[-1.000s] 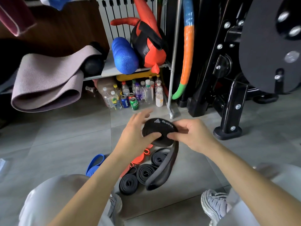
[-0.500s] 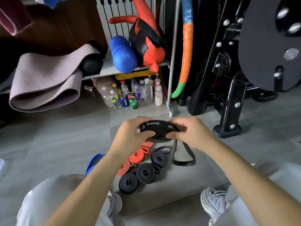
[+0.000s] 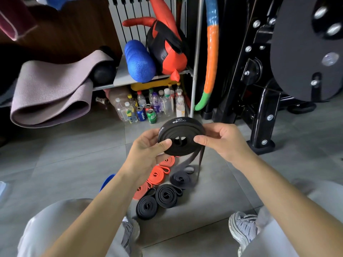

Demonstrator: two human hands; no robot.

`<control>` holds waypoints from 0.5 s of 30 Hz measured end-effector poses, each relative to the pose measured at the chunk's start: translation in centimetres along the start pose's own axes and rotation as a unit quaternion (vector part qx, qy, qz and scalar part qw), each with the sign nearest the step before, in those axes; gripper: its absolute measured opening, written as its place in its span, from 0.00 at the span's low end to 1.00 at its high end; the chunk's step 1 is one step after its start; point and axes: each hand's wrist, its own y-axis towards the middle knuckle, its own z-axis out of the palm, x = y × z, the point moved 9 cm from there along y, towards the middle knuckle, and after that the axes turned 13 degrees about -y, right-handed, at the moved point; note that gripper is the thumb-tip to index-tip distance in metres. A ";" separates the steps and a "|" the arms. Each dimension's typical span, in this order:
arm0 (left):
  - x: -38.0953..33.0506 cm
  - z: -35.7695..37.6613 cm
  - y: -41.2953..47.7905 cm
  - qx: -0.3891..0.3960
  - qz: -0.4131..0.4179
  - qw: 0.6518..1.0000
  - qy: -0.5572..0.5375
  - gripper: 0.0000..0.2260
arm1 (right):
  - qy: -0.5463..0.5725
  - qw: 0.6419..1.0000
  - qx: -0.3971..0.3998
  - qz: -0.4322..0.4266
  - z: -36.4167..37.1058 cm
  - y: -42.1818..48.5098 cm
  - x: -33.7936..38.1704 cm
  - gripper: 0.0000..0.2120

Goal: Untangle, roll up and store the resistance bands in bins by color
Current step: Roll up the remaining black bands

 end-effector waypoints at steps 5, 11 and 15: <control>-1.6 1.1 0.1 0.031 0.138 0.930 0.340 0.18 | -0.146 0.988 0.043 -0.016 1.5 -0.2 -0.4 0.08; -1.2 1.2 0.1 0.049 0.103 0.933 0.343 0.16 | -0.192 0.979 0.067 -0.015 2.1 -0.5 -0.7 0.09; -0.7 0.4 0.4 0.031 0.054 0.964 0.259 0.15 | -0.157 0.986 0.053 0.000 0.8 -0.2 -0.7 0.10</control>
